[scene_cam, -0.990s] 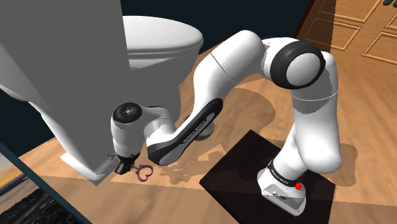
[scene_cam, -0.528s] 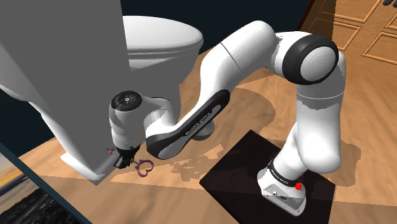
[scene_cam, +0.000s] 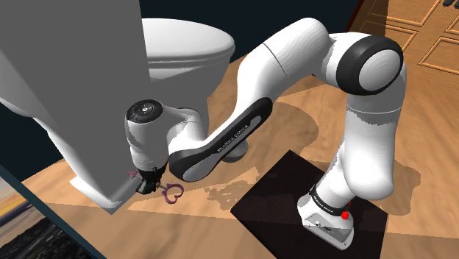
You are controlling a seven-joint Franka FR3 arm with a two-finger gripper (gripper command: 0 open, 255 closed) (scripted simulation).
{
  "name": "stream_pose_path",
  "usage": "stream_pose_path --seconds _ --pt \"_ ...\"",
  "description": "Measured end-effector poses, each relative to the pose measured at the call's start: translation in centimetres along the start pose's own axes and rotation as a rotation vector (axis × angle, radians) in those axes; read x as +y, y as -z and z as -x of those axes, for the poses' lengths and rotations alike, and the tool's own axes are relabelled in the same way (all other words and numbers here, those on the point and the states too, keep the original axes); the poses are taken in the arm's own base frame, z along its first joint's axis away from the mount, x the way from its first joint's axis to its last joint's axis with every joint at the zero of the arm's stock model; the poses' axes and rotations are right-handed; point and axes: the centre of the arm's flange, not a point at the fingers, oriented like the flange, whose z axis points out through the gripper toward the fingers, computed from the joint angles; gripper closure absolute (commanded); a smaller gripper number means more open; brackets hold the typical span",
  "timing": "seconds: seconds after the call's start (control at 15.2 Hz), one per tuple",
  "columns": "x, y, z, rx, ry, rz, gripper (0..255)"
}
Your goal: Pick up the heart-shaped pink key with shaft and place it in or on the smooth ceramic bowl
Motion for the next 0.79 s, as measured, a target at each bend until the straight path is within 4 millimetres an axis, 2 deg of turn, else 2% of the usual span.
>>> stream_pose_path --seconds 0.13,0.26,0.59,0.79 --pt "0.6 1.3 0.0 0.025 -0.003 -0.004 255" --pt "2.4 3.0 0.3 0.049 -0.003 -0.012 255" --pt "8.5 3.1 2.5 0.061 -0.013 -0.014 255" --pt "12.1 2.9 5.0 0.062 -0.015 -0.013 255"
